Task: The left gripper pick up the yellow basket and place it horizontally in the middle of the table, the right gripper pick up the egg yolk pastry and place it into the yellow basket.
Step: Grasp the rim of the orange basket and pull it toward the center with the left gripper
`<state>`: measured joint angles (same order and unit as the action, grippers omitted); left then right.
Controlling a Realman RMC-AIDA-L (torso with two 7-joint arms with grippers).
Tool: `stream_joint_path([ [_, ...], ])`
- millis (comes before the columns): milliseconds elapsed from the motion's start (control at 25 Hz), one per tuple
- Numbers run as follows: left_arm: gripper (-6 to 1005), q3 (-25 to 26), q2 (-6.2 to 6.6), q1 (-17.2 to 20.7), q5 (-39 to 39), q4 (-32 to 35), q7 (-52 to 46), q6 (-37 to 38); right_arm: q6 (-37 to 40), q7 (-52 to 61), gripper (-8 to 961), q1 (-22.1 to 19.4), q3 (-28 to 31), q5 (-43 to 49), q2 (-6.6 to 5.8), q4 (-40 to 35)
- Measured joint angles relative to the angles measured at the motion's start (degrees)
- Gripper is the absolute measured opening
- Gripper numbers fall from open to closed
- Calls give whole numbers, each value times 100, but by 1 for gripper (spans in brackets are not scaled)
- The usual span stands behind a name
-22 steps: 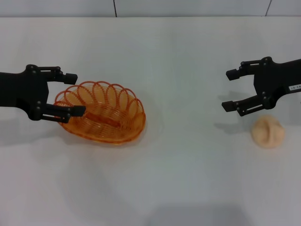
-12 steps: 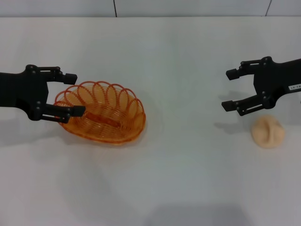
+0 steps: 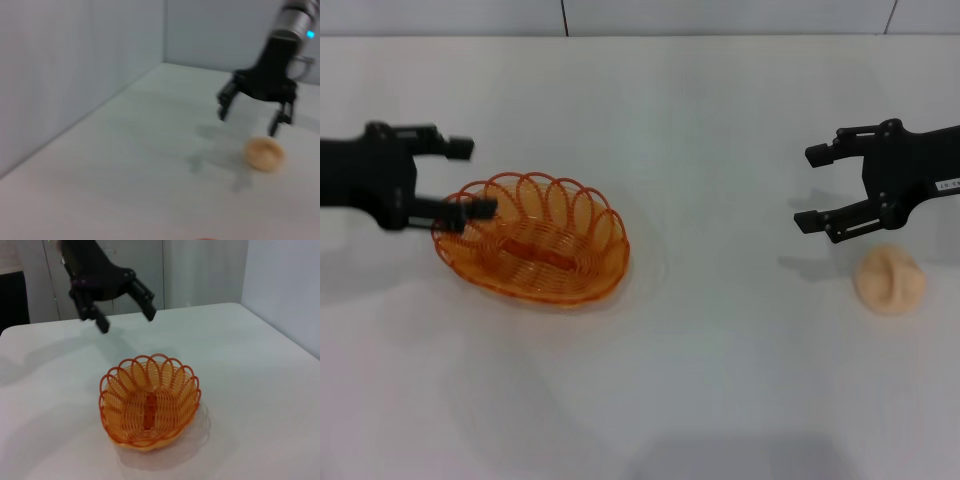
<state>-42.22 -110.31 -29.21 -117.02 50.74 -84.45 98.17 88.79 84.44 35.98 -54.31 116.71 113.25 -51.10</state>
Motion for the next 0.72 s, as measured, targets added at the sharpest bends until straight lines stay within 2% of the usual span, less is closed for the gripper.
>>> stream_joint_path([
  [200, 845, -22, -72, -3, -177, 652, -1438, 19, -34, -2, 870, -1, 0, 0, 1, -5],
  [400, 843, -158, -102, -122, -932, 1493, -3156, 131, -60, -4, 870, 21, 0, -1, -10, -5],
  [560, 843, -224, -9, -471, -1749, 1652, -4428, 300, -85, -6, 870, 29, 0, -13, -4, -17],
  [720, 842, -275, 49, -873, -2706, 1625, -5072, 317, -126, -53, 870, 31, -1, 0, 8, -21],
])
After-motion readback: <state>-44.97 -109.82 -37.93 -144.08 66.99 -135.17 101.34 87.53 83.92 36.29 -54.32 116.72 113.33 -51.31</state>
